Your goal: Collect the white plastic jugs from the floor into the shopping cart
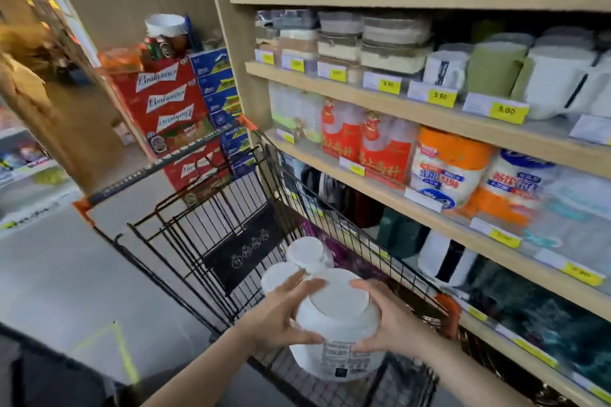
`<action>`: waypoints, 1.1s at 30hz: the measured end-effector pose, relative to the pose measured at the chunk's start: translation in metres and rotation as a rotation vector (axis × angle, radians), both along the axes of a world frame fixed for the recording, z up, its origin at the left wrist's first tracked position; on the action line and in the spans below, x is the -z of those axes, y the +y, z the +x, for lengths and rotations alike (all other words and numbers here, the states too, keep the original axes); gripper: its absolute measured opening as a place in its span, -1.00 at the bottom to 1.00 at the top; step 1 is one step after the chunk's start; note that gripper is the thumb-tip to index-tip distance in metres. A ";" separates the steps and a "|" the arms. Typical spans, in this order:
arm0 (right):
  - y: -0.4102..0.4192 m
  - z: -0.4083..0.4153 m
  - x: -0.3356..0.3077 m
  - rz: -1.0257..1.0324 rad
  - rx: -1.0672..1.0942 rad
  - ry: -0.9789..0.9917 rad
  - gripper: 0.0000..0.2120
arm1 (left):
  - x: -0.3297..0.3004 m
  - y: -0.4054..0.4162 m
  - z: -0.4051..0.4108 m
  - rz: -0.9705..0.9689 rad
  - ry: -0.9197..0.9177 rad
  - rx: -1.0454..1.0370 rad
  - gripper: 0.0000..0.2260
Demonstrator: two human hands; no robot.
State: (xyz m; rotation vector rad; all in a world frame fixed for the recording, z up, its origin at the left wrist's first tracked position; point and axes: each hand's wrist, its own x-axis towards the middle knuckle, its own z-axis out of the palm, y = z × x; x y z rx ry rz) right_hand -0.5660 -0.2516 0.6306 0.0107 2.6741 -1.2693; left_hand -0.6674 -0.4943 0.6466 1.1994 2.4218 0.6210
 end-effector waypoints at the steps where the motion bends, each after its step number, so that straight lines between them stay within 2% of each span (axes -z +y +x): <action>1: -0.008 -0.009 0.006 0.020 0.019 -0.002 -0.14 | 0.006 -0.006 -0.014 -0.036 -0.010 0.019 -0.21; 8: -0.095 -0.062 0.049 0.087 0.207 -0.002 -0.13 | 0.050 -0.051 -0.121 -0.261 -0.074 0.259 -0.11; 12: -0.141 -0.088 0.073 0.070 0.303 -0.030 -0.13 | 0.073 -0.072 -0.173 -0.389 -0.040 0.410 -0.05; 18: -0.179 -0.111 0.136 0.001 0.486 -0.044 -0.15 | 0.119 -0.073 -0.237 -0.484 0.009 0.629 0.04; 22: -0.186 -0.121 0.176 0.042 0.456 0.002 -0.20 | 0.169 -0.076 -0.272 -0.487 0.127 0.786 0.05; 27: -0.200 -0.127 0.222 0.036 0.404 0.049 -0.32 | 0.229 -0.085 -0.280 -0.532 0.199 0.852 0.10; 33: -0.202 -0.137 0.257 -0.004 0.321 -0.038 -0.36 | 0.240 -0.091 -0.274 -0.565 0.240 0.887 -0.03</action>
